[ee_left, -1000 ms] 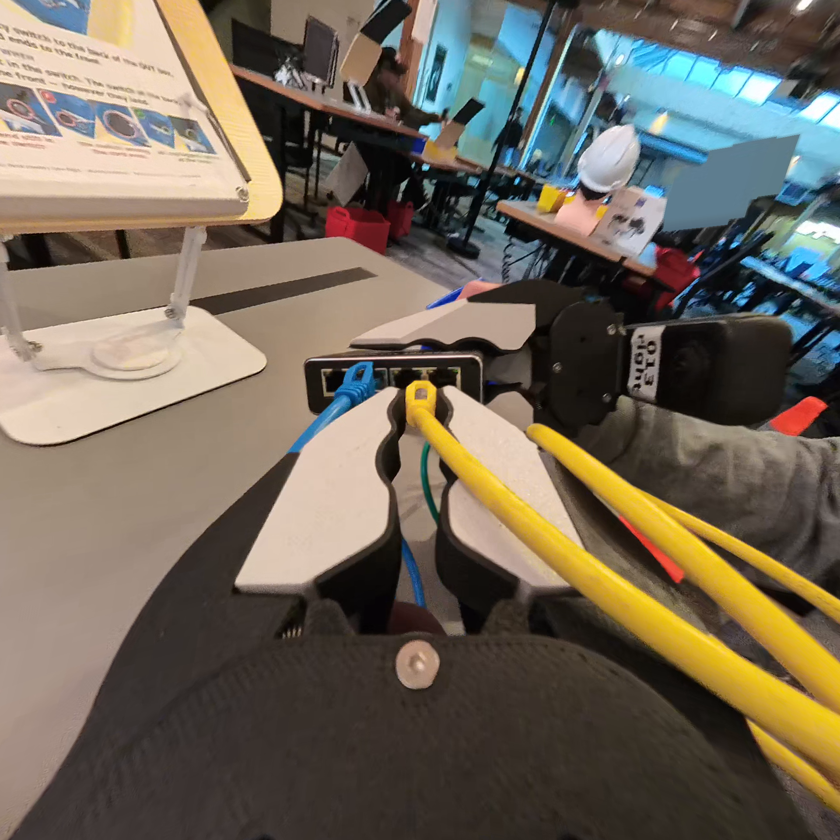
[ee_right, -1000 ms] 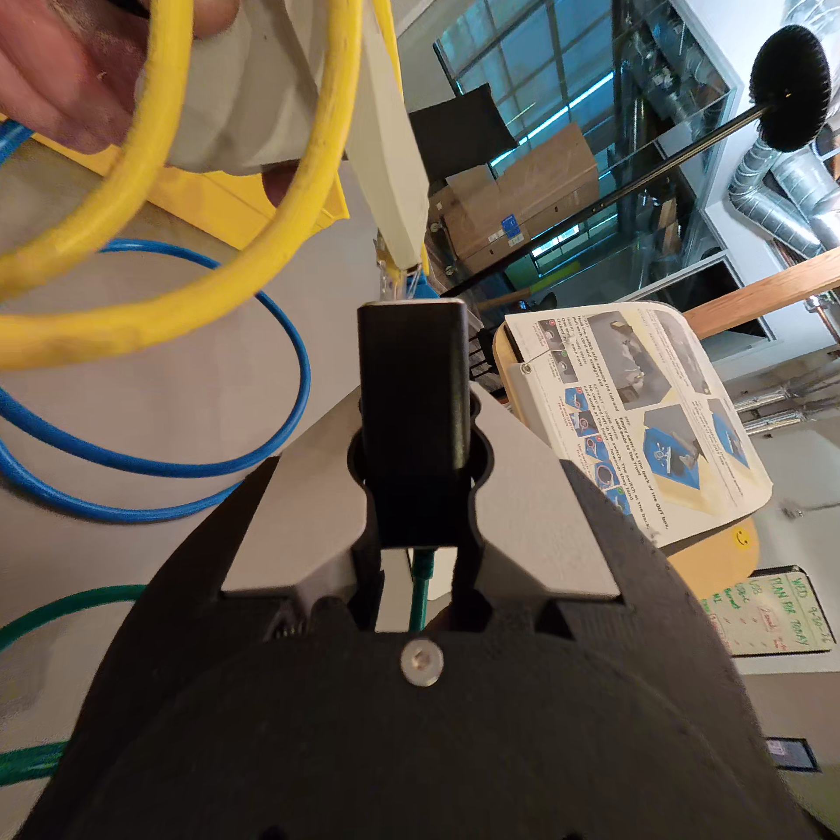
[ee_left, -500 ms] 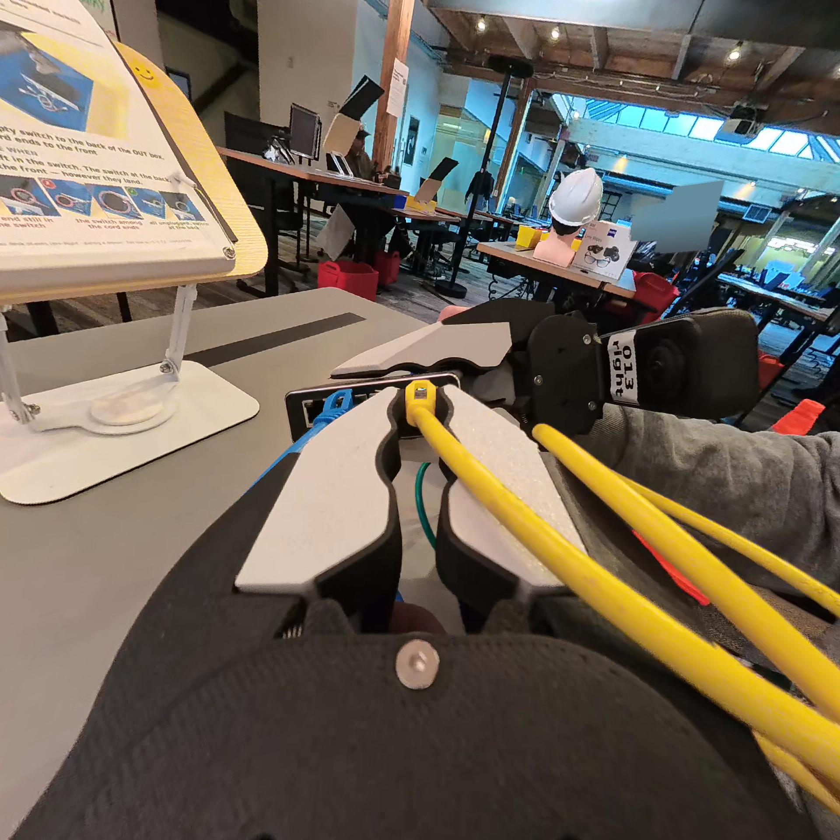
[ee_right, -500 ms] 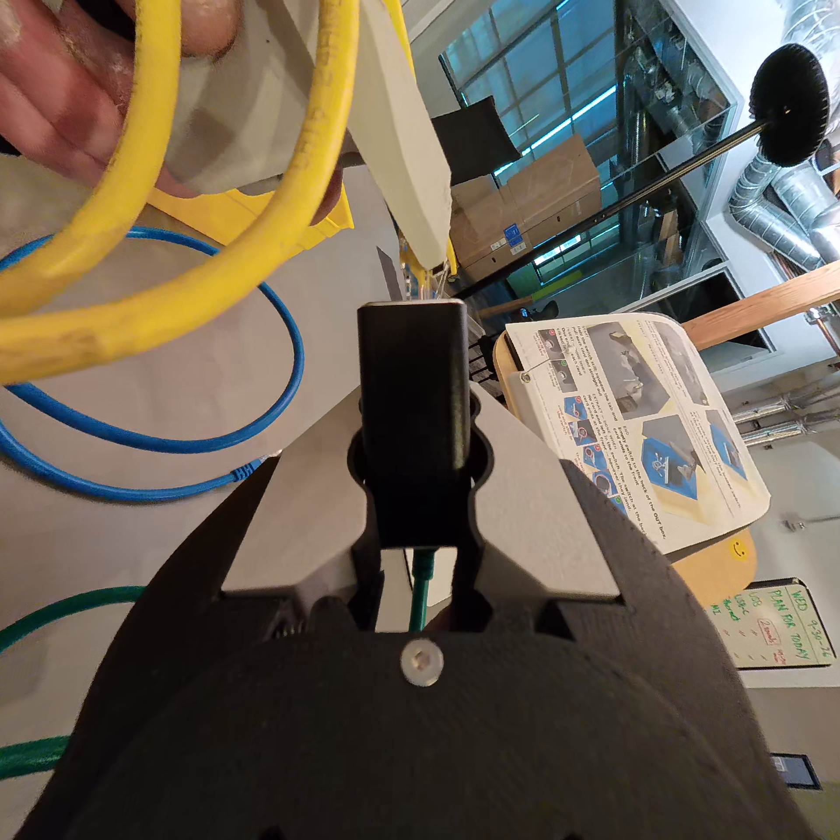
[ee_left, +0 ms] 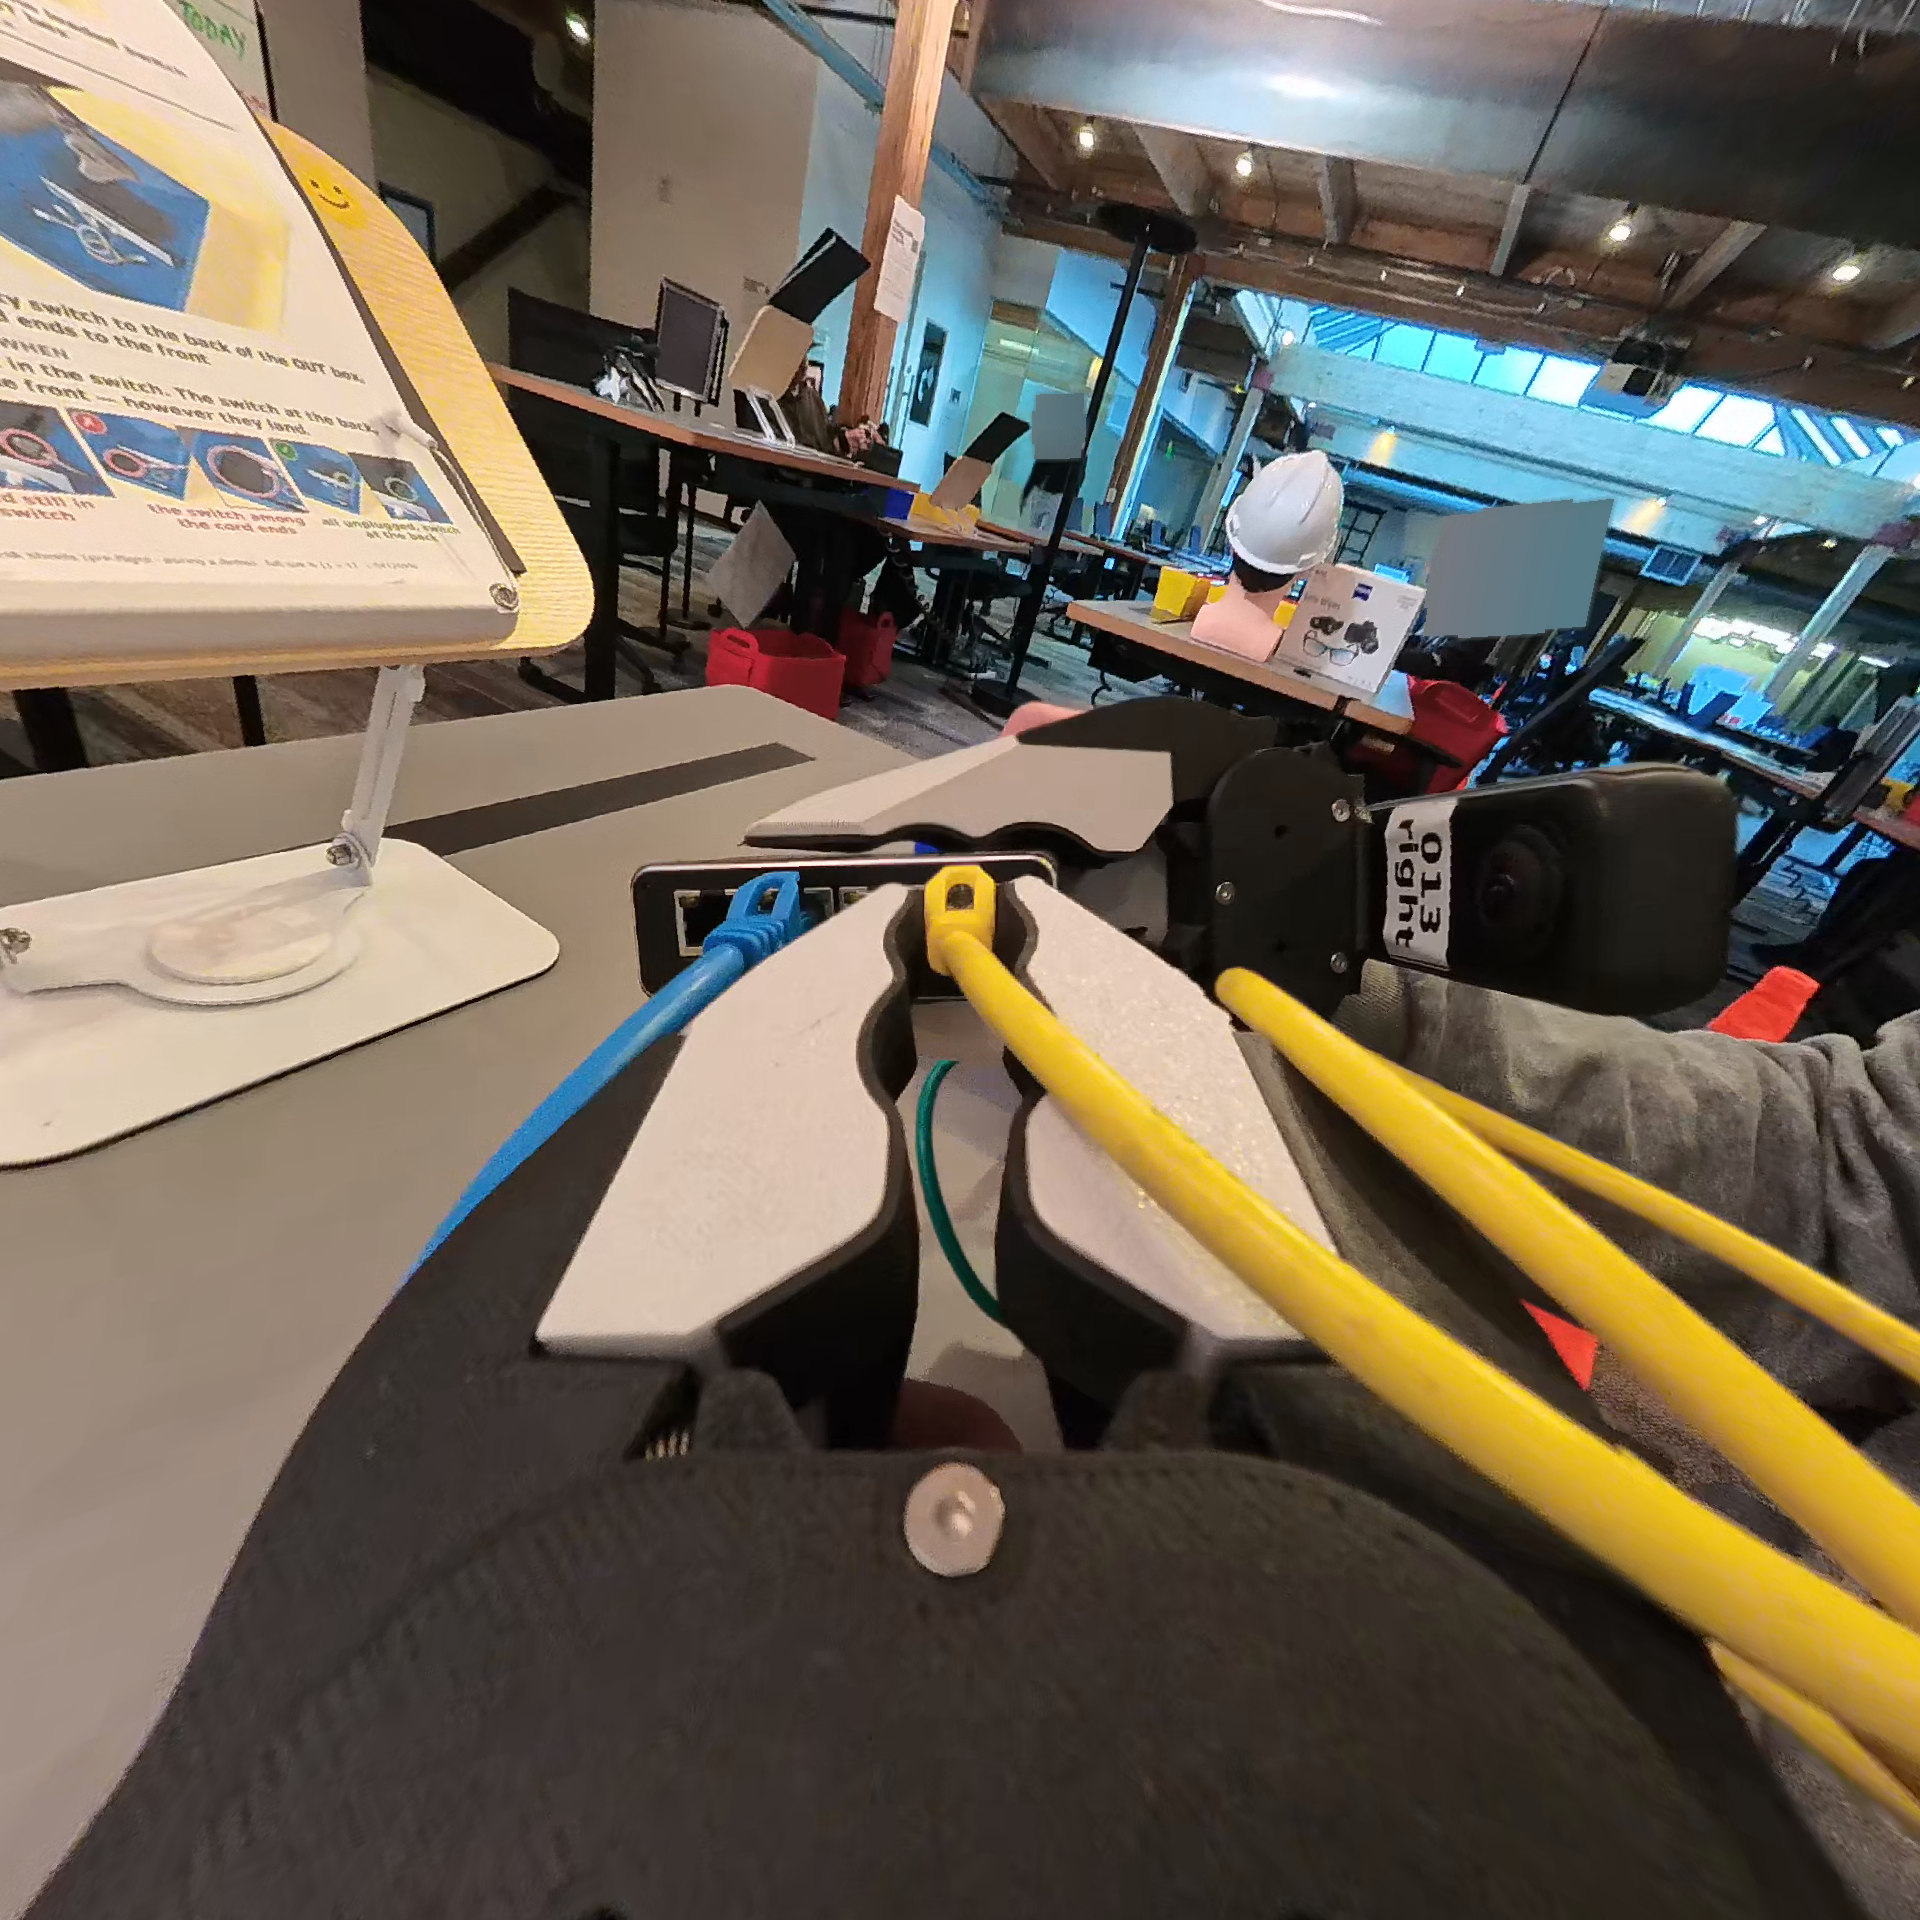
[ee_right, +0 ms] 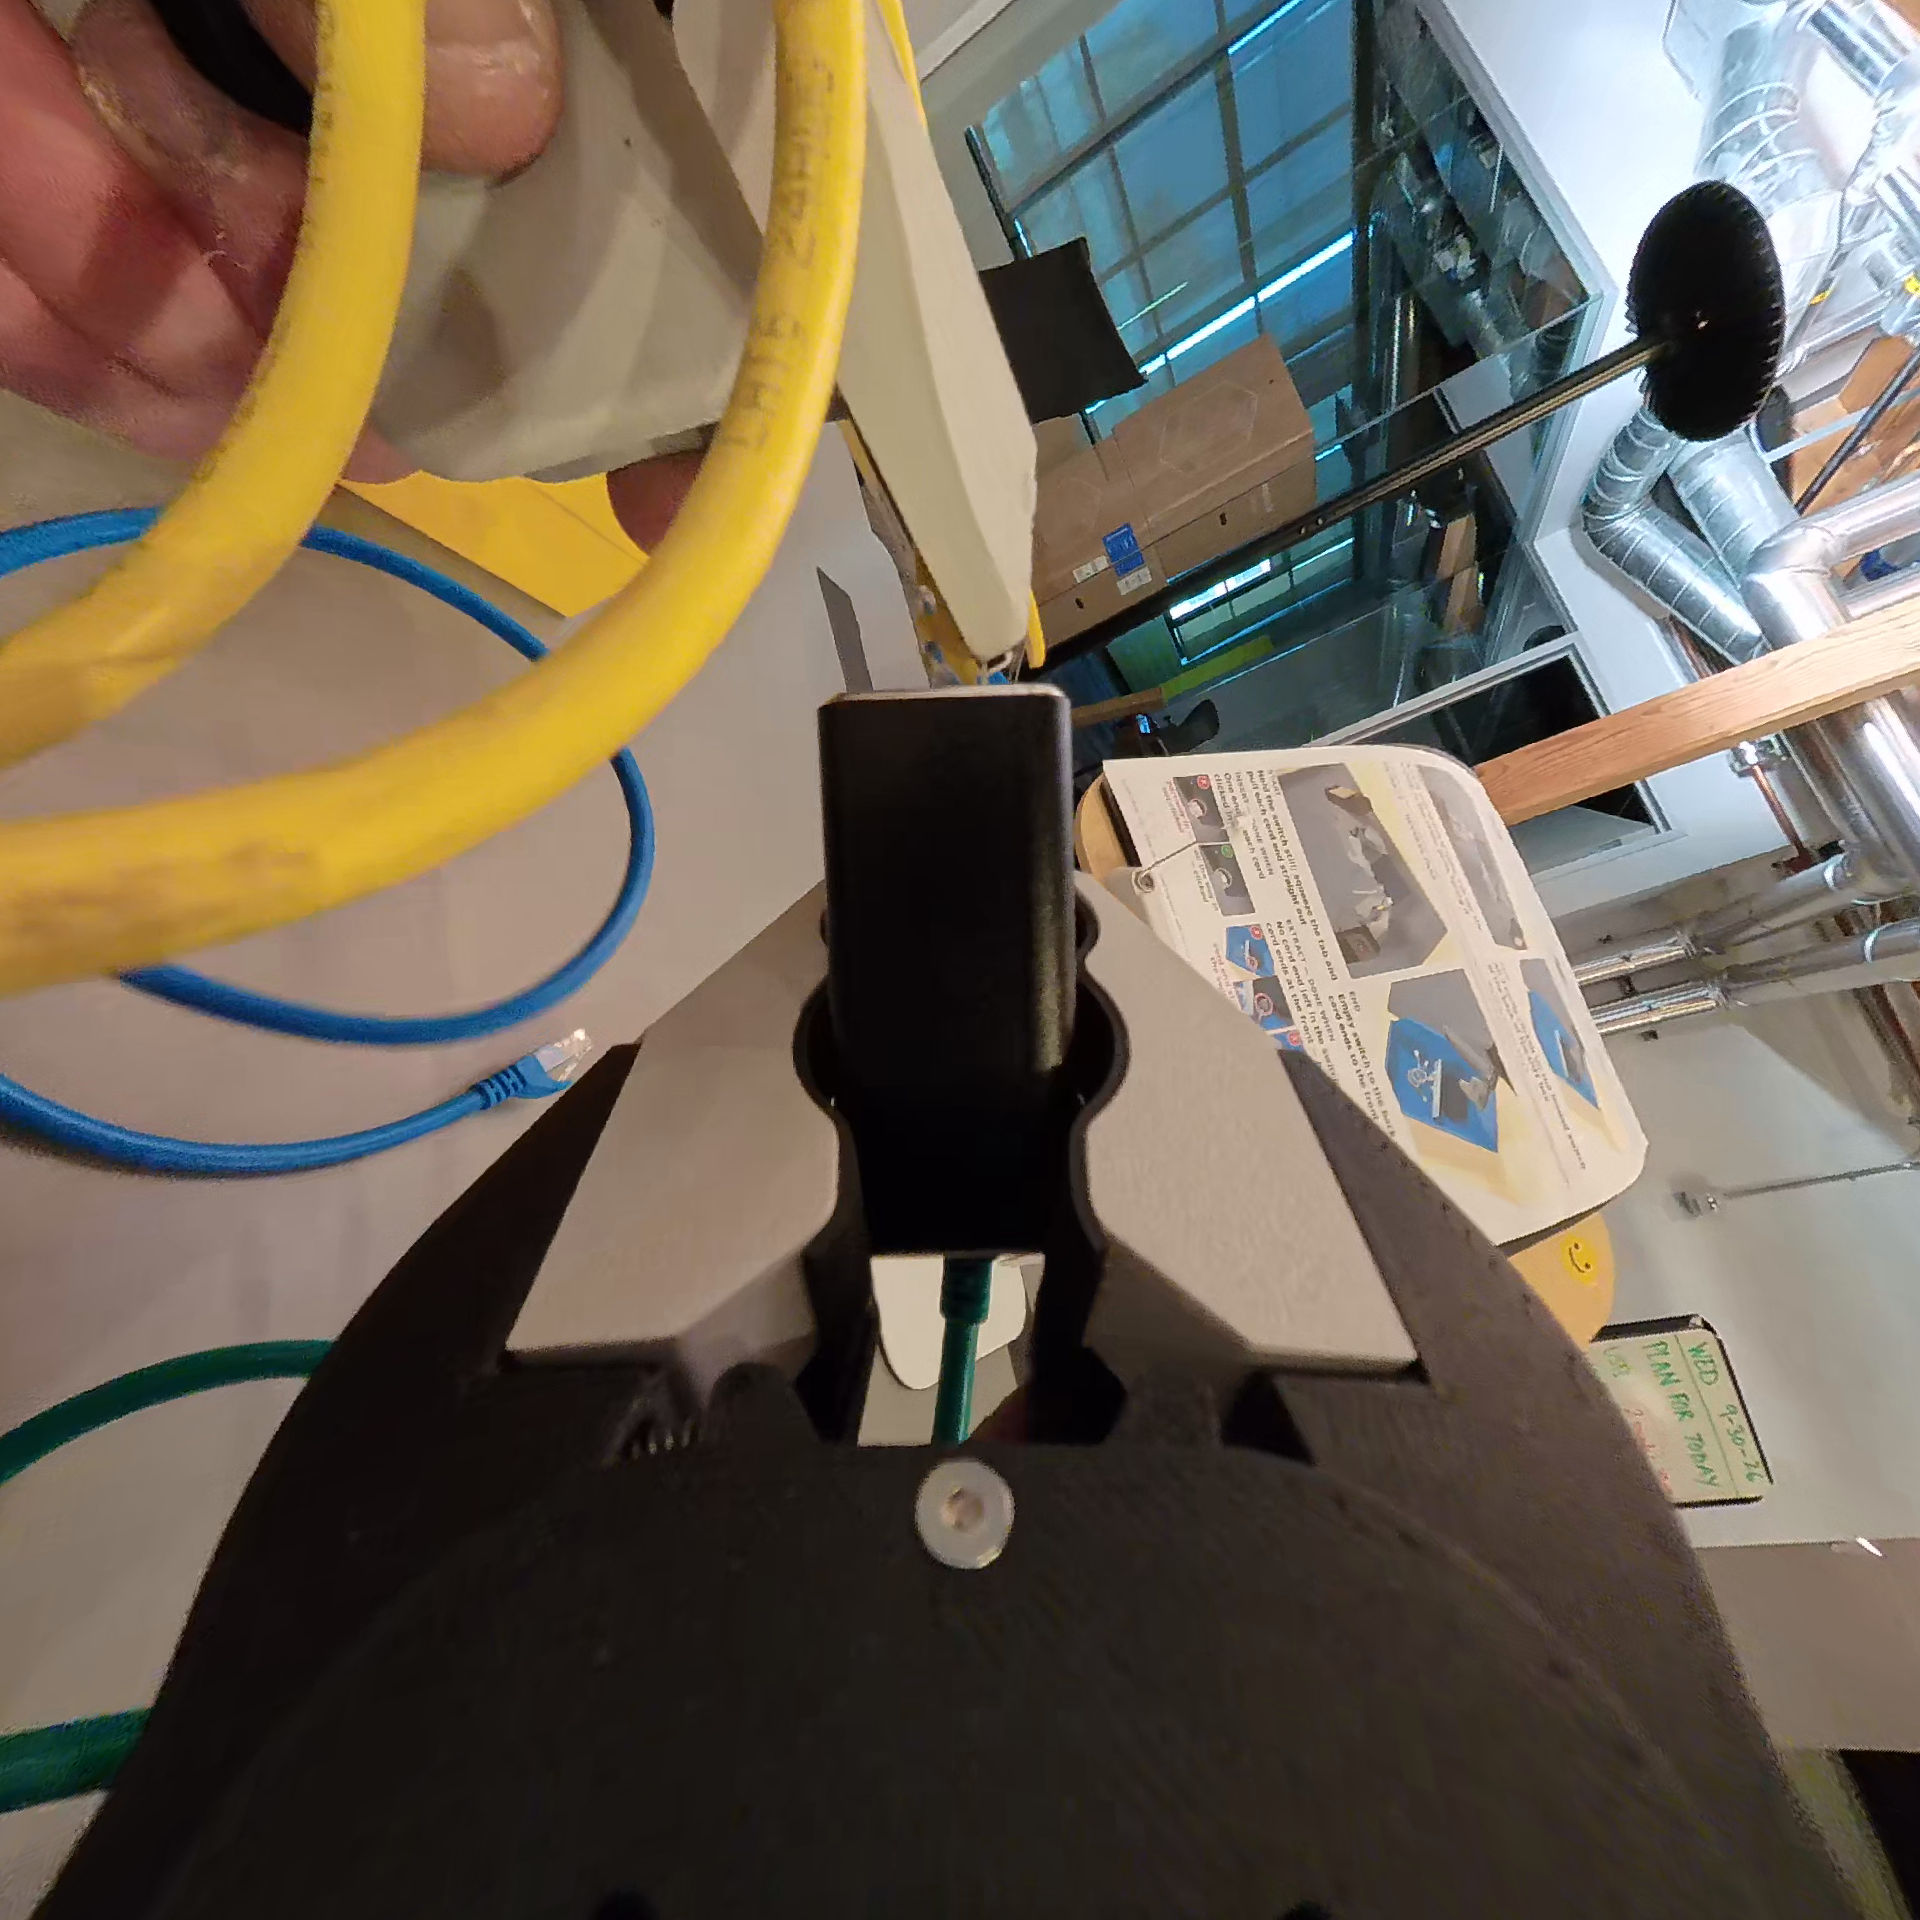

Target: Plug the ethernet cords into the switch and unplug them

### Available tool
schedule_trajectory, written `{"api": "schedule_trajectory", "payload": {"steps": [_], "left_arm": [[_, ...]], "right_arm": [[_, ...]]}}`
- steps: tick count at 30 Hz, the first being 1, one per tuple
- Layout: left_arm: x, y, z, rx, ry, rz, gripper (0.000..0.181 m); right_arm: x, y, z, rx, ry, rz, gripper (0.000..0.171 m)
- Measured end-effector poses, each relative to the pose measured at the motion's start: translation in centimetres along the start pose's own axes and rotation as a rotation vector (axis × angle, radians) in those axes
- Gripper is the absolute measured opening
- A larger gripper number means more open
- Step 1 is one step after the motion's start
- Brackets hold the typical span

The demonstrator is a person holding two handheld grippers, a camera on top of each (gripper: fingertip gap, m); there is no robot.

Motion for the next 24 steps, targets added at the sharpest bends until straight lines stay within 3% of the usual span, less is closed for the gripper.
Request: {"api": "schedule_trajectory", "payload": {"steps": [24], "left_arm": [[-0.5, 0.2, -0.8, 0.028, -0.035, -0.038, 0.013]], "right_arm": [[-1.1, 0.3, -0.8, -0.003, 0.031, -0.009, 0.032]]}}
Point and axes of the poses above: each gripper's, where its closed fingertips meet, y back along the fingers, x out of its underside, z = x × y across the jaws, the point moved 10 cm from there along y, back along the fingers, and after that the axes turned 7 degrees about -z, right-handed, at the moved point
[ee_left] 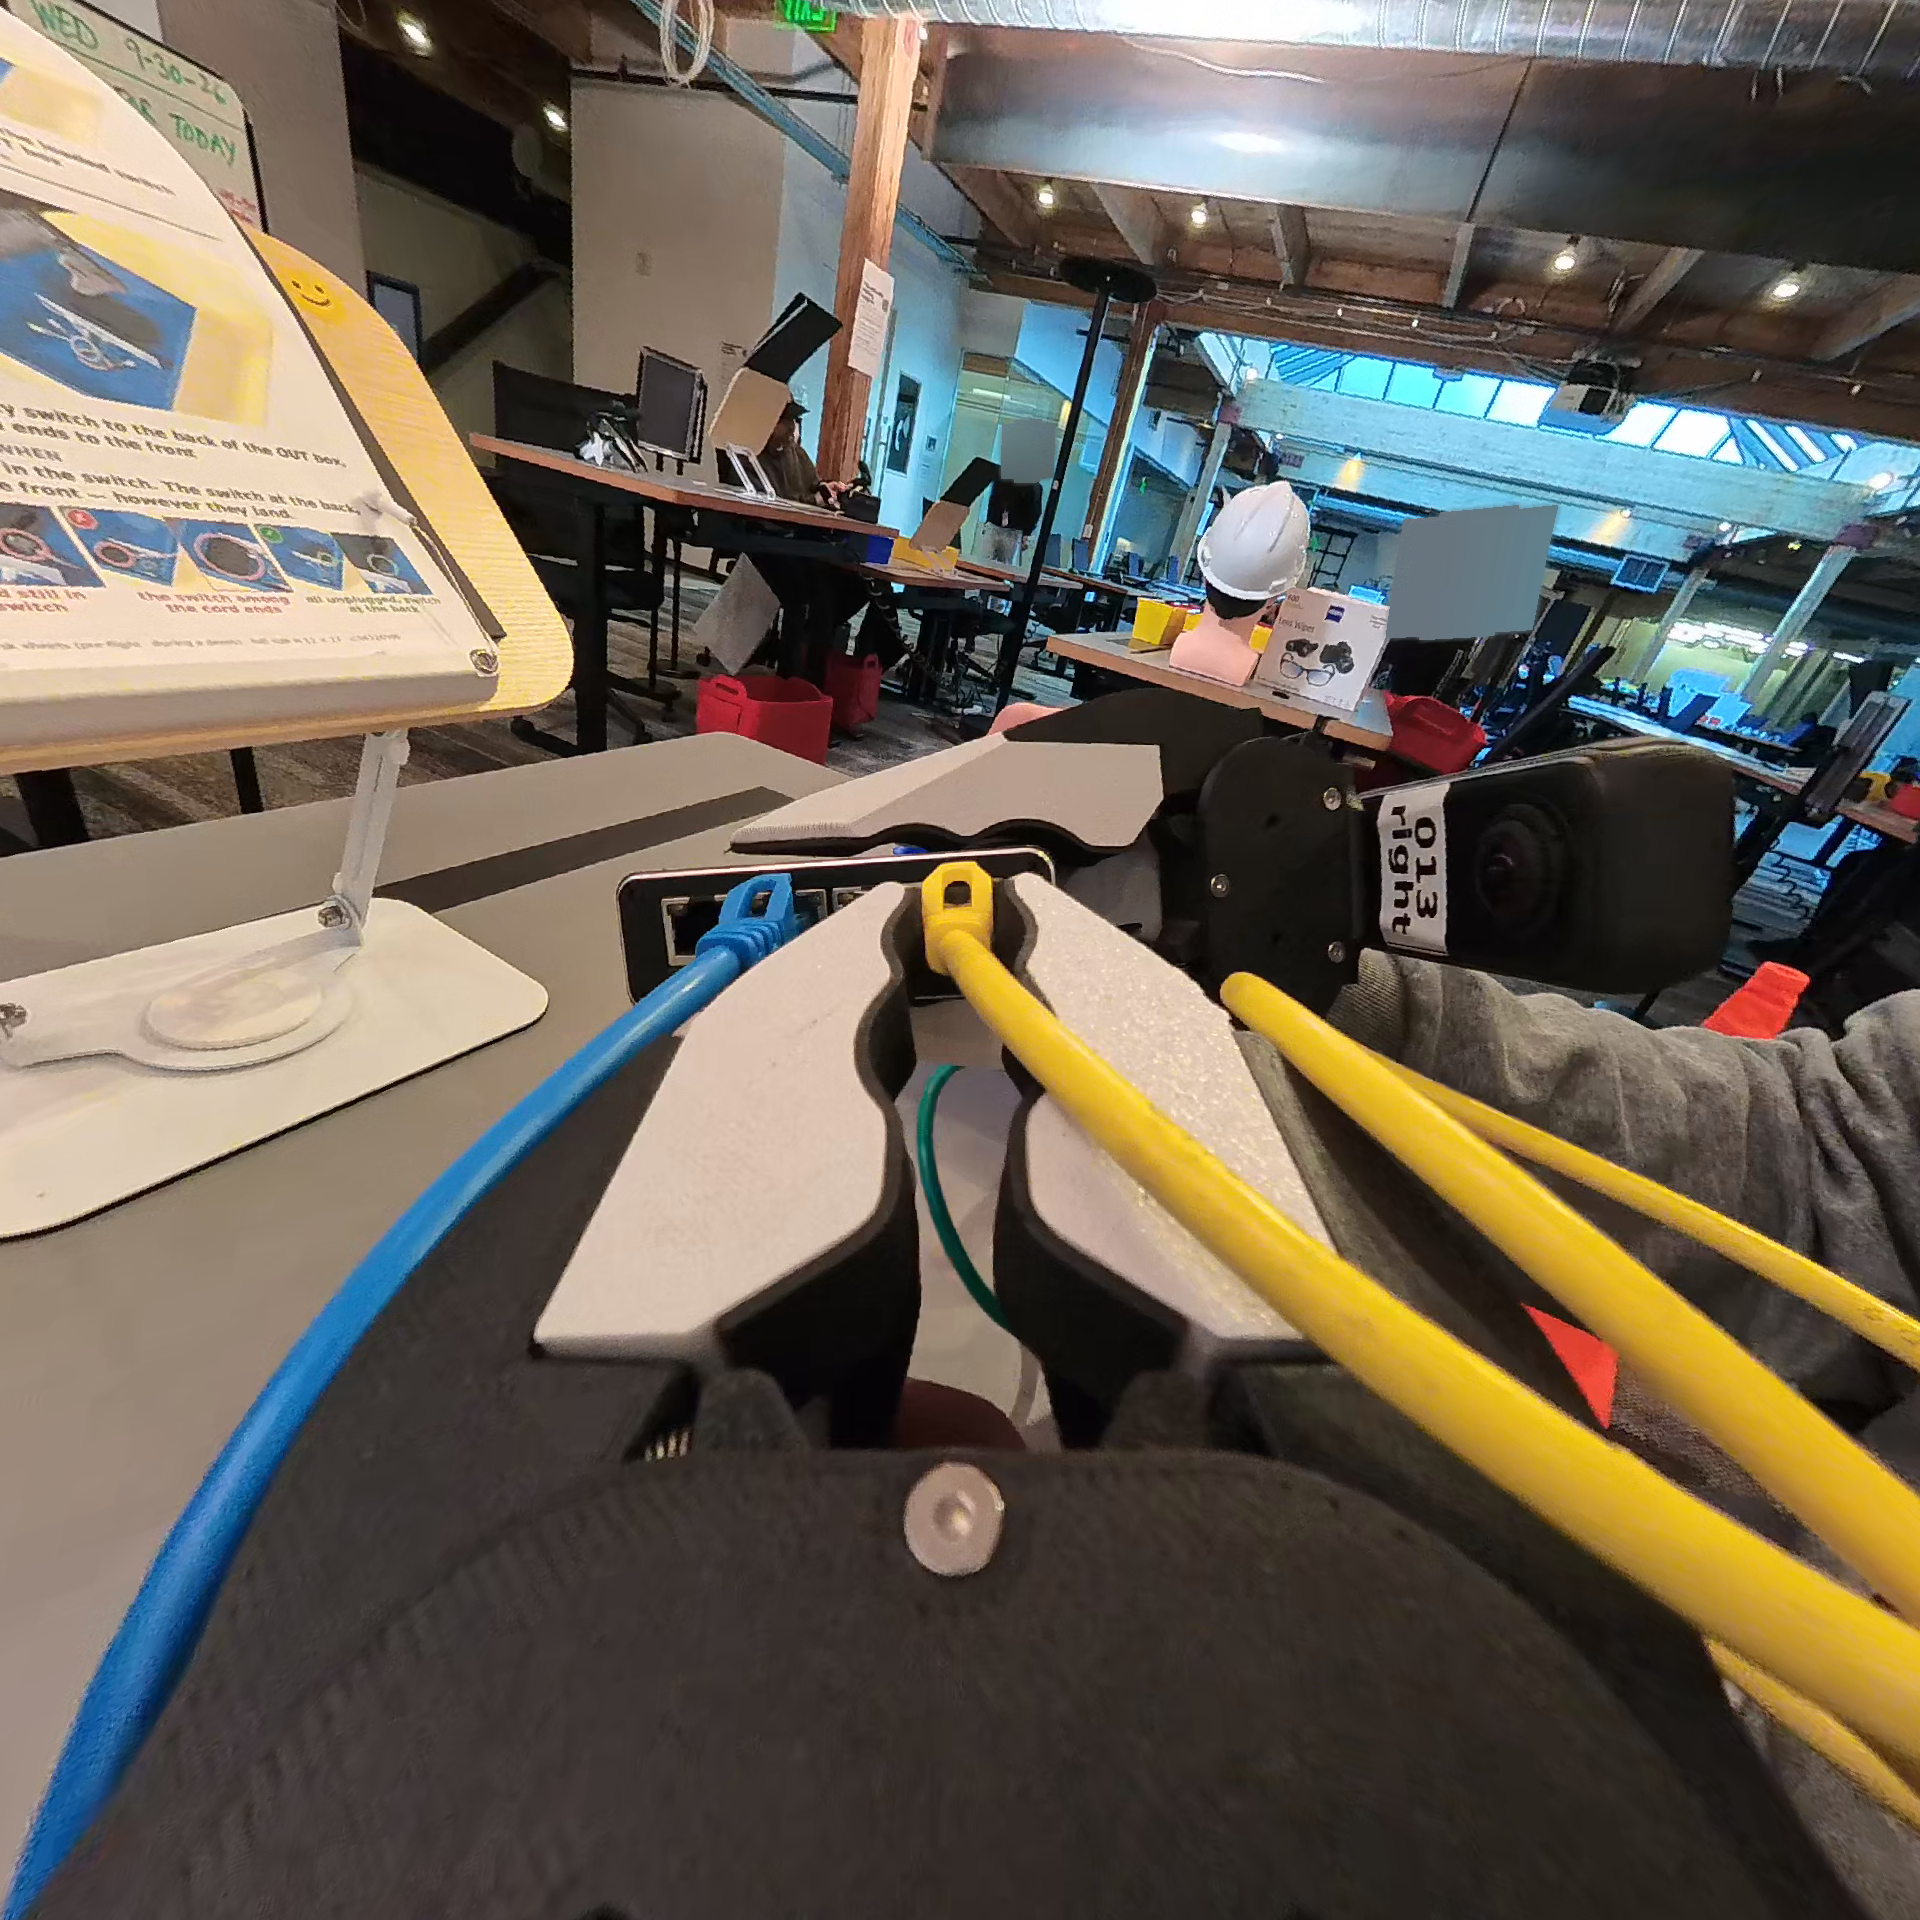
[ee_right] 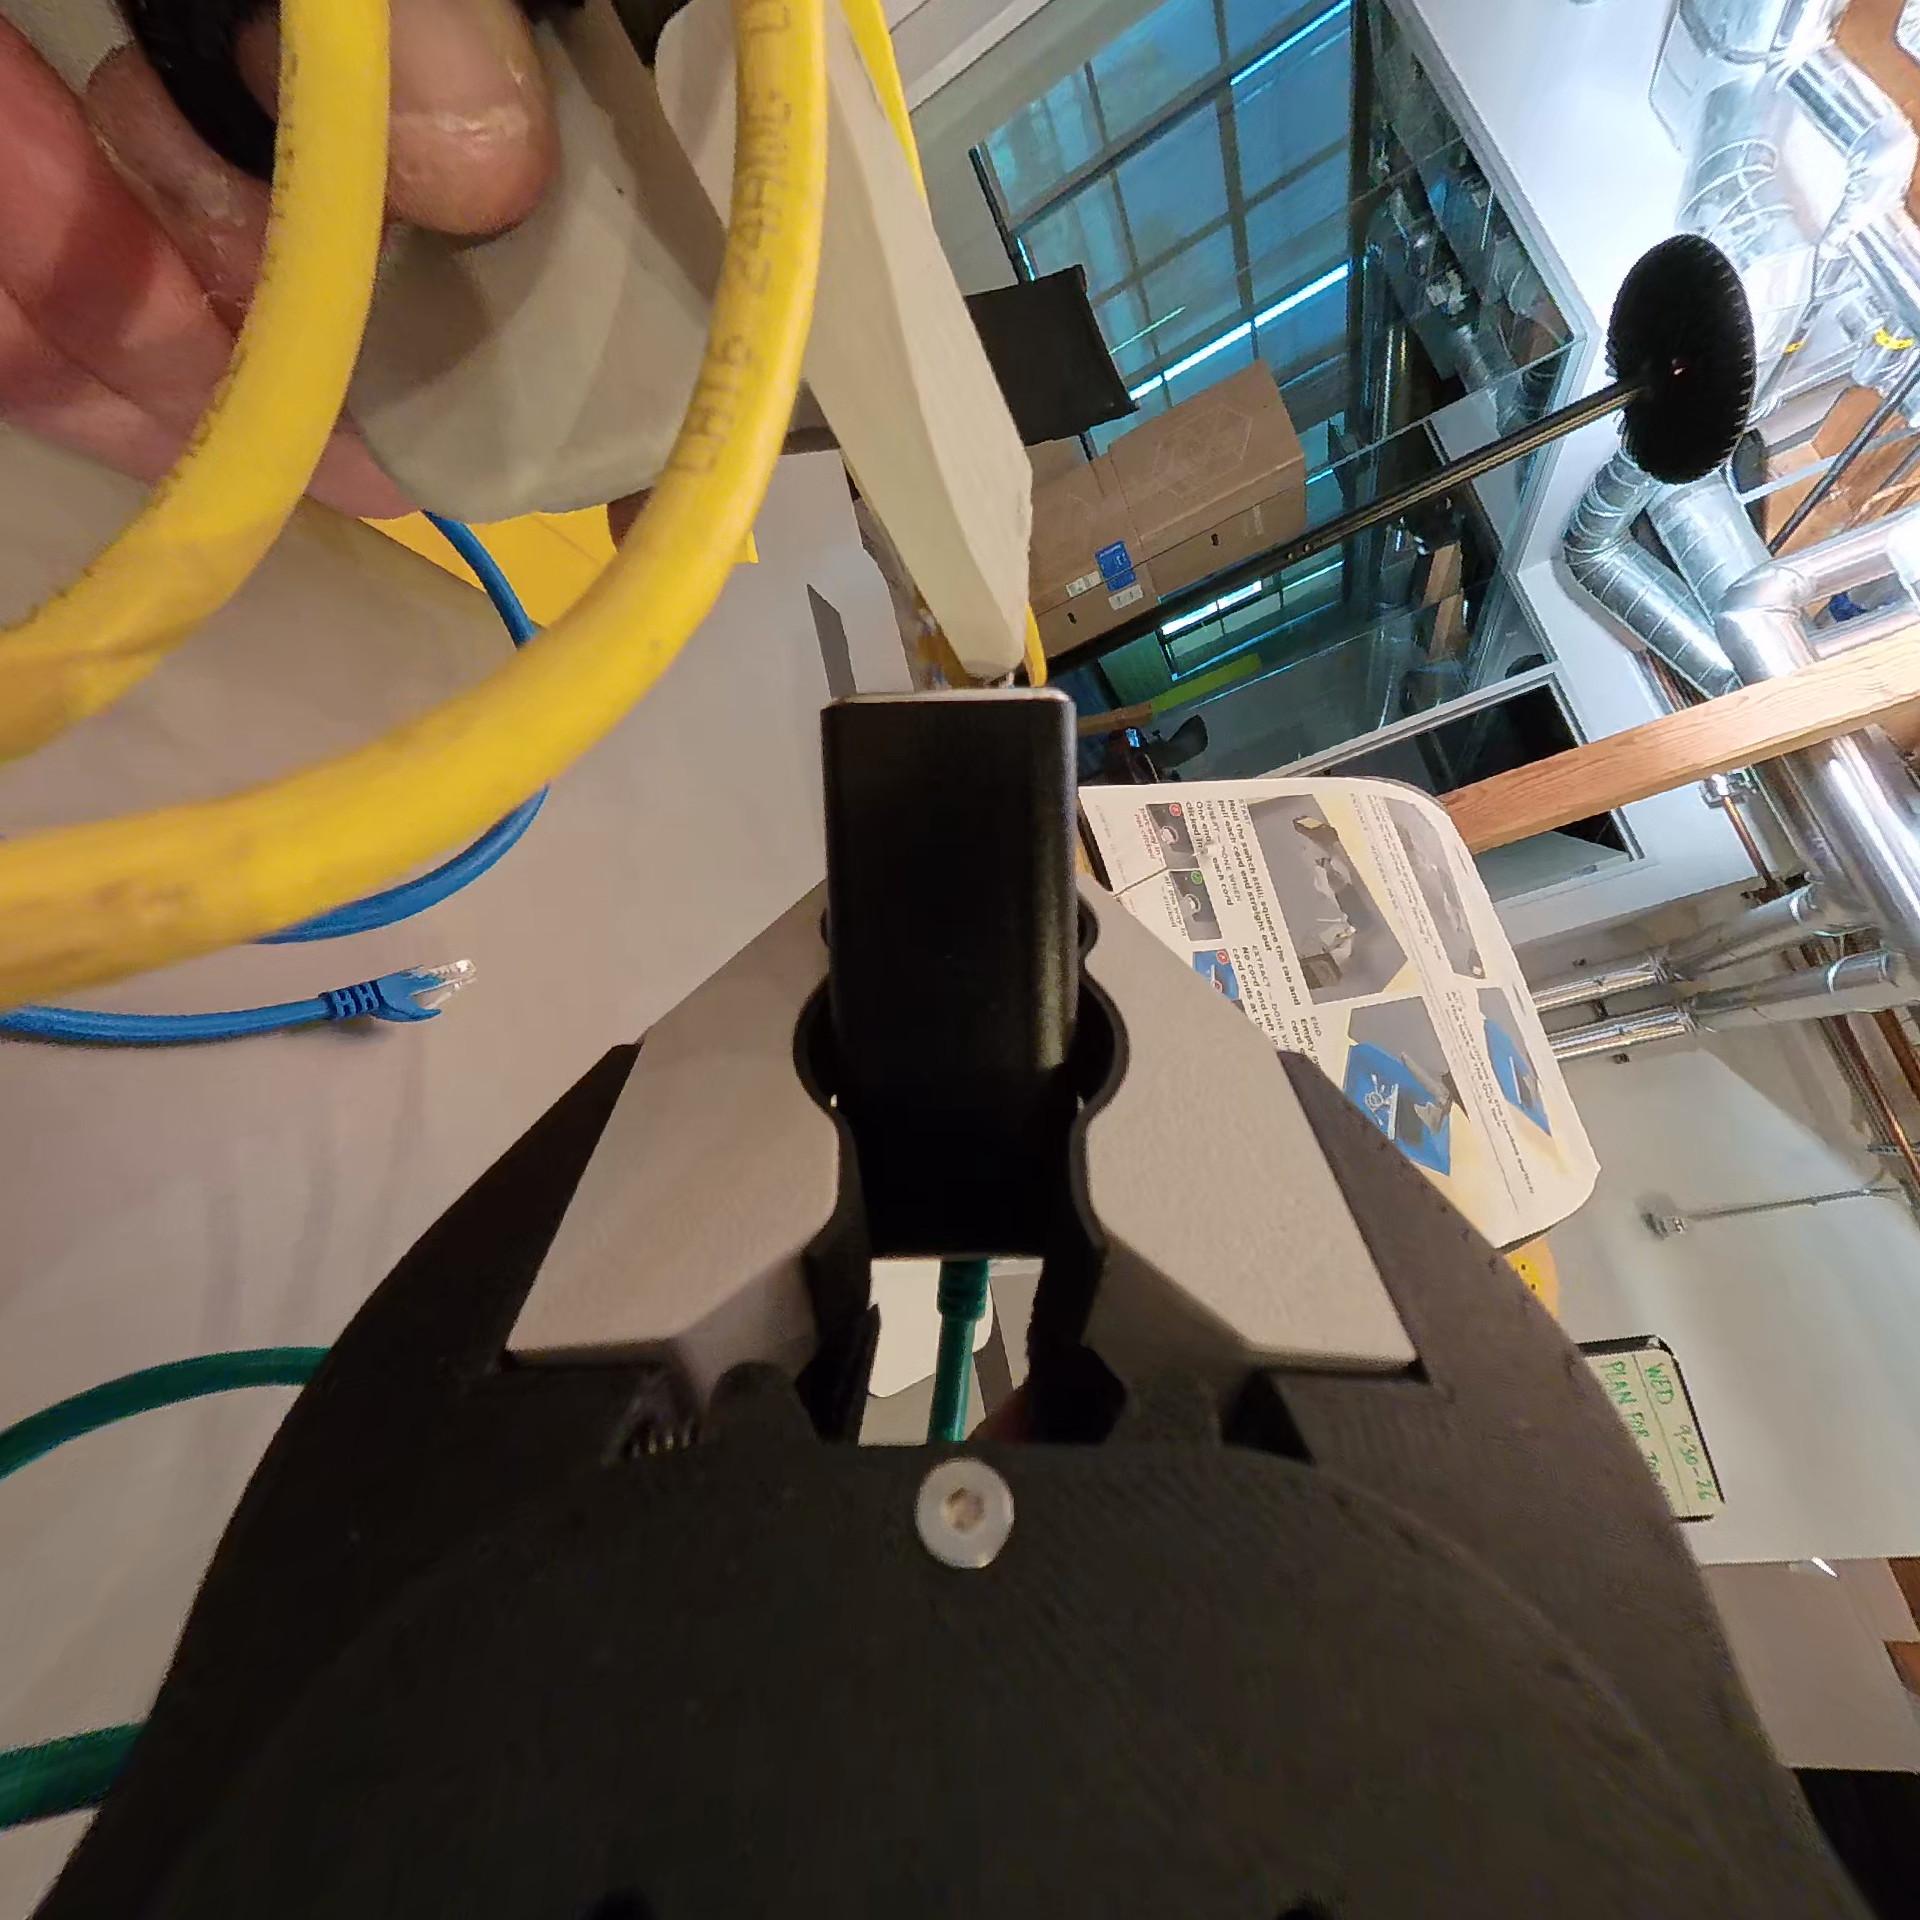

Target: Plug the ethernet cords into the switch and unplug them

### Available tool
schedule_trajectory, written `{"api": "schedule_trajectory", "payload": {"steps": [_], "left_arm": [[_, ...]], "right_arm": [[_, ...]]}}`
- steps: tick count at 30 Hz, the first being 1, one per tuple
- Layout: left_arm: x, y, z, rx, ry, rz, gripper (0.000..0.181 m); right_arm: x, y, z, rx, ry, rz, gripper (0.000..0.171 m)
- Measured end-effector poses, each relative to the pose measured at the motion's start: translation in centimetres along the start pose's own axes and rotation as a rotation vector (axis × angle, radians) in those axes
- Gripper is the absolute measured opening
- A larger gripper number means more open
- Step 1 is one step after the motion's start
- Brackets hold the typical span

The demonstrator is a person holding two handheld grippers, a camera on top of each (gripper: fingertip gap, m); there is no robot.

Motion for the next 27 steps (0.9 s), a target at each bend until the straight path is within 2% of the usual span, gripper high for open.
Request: {"api": "schedule_trajectory", "payload": {"steps": [15, 21, 25, 27], "left_arm": [[-0.4, -0.2, -0.8, -0.027, -0.09, 0.036, 0.013], [-0.4, -0.6, -0.5, -0.081, -0.114, 0.081, 0.013], [-1.0, -0.7, -1.2, -0.107, -0.173, 0.082, 0.026], [-1.7, -0.6, -1.4, -0.141, -0.197, 0.079, 0.025]], "right_arm": [[-0.7, -0.7, 0.2, 0.024, 0.077, 0.101, 0.032], [0.0, -1.3, 0.3, 0.025, 0.043, 0.151, 0.031], [0.6, -1.2, -0.4, 0.04, 0.015, 0.191, 0.032], [1.3, -0.9, -1.0, 0.052, -0.018, 0.231, 0.03]]}}
Point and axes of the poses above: each gripper's, where its closed fingertips meet, y back along the fingers, x out of its underside, z = x × y across the jaws, the point moved 10 cm from there along y, back along the fingers, and after that the axes turned 7 degrees about -z, right-handed, at the moved point
